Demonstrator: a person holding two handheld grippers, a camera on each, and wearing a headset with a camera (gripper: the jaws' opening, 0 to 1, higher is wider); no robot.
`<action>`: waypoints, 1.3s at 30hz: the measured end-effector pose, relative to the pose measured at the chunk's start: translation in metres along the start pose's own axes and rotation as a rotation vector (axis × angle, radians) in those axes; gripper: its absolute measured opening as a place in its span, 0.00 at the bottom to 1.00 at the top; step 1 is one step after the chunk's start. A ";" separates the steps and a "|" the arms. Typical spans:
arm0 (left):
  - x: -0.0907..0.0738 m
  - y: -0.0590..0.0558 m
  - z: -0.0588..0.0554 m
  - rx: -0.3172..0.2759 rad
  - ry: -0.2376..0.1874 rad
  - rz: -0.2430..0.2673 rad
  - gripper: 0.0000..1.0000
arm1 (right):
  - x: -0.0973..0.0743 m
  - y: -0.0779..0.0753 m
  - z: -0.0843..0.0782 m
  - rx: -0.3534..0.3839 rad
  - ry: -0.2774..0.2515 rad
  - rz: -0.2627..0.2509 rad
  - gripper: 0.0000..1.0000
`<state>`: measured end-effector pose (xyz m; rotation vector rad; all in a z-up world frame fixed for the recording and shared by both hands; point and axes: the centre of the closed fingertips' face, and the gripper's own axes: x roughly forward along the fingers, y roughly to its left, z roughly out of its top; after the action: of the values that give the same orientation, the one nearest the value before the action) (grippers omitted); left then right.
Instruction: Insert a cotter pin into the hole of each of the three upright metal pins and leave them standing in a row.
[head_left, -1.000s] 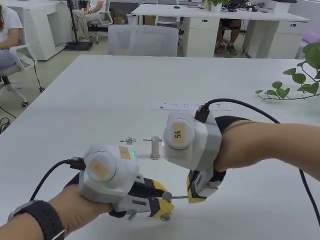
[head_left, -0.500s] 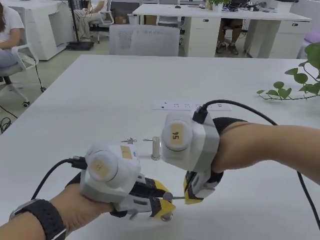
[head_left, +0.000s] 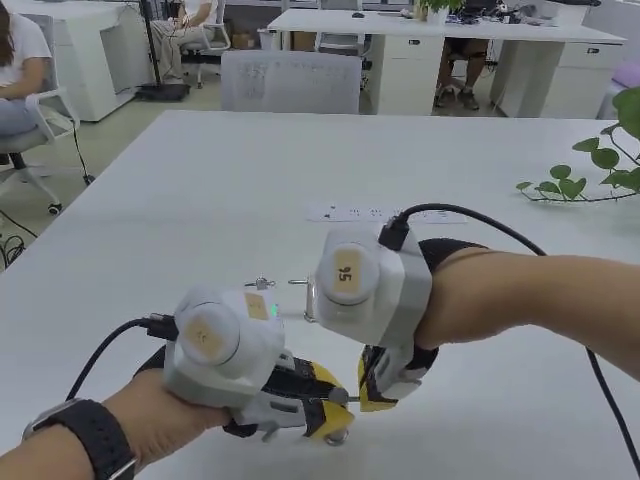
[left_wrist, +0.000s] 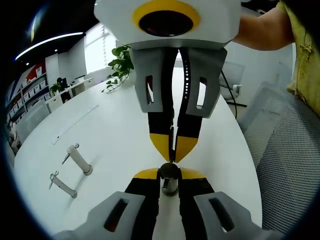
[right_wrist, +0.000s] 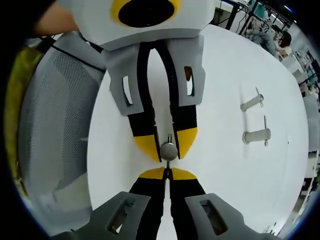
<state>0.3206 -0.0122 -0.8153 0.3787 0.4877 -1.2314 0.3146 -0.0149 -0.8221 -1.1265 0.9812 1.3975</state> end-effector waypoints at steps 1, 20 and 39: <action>0.000 0.000 0.000 0.000 0.000 0.000 0.12 | 0.000 0.000 0.001 -0.004 -0.002 -0.002 0.02; 0.002 -0.002 0.001 0.005 -0.002 -0.004 0.12 | 0.001 0.001 0.010 -0.069 -0.035 -0.007 0.03; 0.000 -0.001 0.000 0.000 -0.003 -0.004 0.12 | -0.003 -0.001 0.015 -0.076 -0.061 -0.009 0.04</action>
<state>0.3198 -0.0118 -0.8154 0.3762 0.4859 -1.2361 0.3137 -0.0013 -0.8159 -1.1364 0.8853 1.4641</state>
